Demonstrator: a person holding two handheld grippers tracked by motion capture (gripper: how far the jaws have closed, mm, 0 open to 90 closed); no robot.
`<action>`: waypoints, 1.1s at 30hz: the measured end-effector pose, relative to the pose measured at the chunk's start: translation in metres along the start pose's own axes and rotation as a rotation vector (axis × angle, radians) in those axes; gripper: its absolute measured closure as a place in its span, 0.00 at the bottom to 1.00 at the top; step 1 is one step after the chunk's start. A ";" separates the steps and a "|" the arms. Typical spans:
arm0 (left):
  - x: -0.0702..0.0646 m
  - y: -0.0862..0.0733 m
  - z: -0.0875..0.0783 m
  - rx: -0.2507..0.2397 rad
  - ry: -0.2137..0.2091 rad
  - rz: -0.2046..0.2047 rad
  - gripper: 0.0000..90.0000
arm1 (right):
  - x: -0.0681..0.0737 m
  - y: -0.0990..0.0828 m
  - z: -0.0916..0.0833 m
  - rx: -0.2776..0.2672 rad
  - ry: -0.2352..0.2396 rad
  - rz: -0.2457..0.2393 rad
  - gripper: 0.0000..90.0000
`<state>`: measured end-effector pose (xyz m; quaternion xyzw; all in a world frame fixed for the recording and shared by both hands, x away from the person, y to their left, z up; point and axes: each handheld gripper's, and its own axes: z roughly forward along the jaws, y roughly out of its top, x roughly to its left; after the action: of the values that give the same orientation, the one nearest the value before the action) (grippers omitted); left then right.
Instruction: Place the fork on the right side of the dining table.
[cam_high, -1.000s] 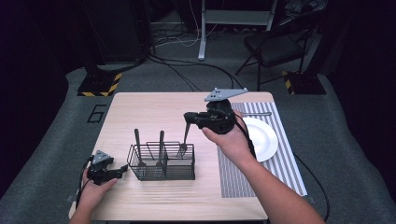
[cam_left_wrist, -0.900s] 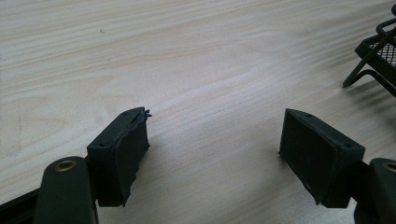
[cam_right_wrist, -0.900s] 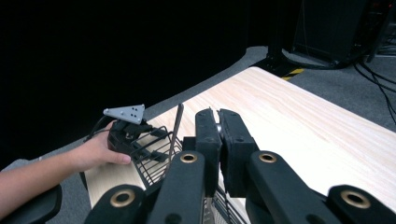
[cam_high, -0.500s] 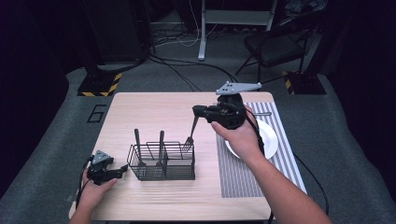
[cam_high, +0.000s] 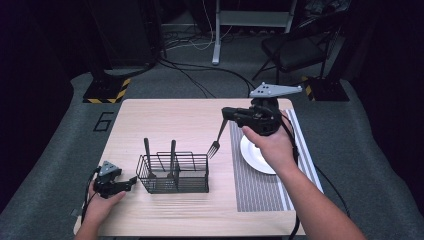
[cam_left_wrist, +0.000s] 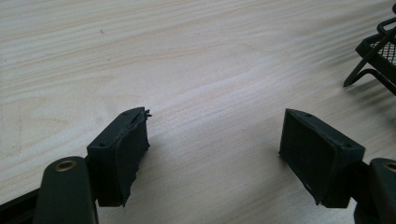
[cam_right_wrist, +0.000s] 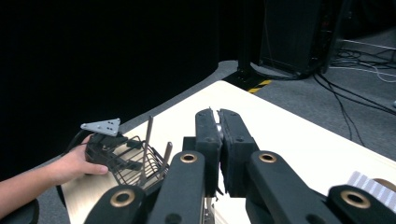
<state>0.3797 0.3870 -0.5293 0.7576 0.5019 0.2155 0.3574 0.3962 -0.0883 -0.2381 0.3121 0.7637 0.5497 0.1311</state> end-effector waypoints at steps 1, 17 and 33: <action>0.000 0.000 0.000 0.000 0.000 -0.001 0.26 | -0.001 0.000 -0.002 0.001 -0.005 0.002 0.97; 0.000 0.000 0.000 0.001 0.003 0.002 0.26 | -0.015 -0.023 -0.014 0.009 -0.063 0.021 0.97; -0.001 0.000 0.000 0.011 0.004 0.006 0.26 | -0.026 -0.057 -0.016 0.020 -0.095 0.037 0.96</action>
<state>0.3792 0.3862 -0.5289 0.7605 0.5015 0.2153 0.3518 0.3887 -0.1283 -0.2888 0.3534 0.7561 0.5289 0.1539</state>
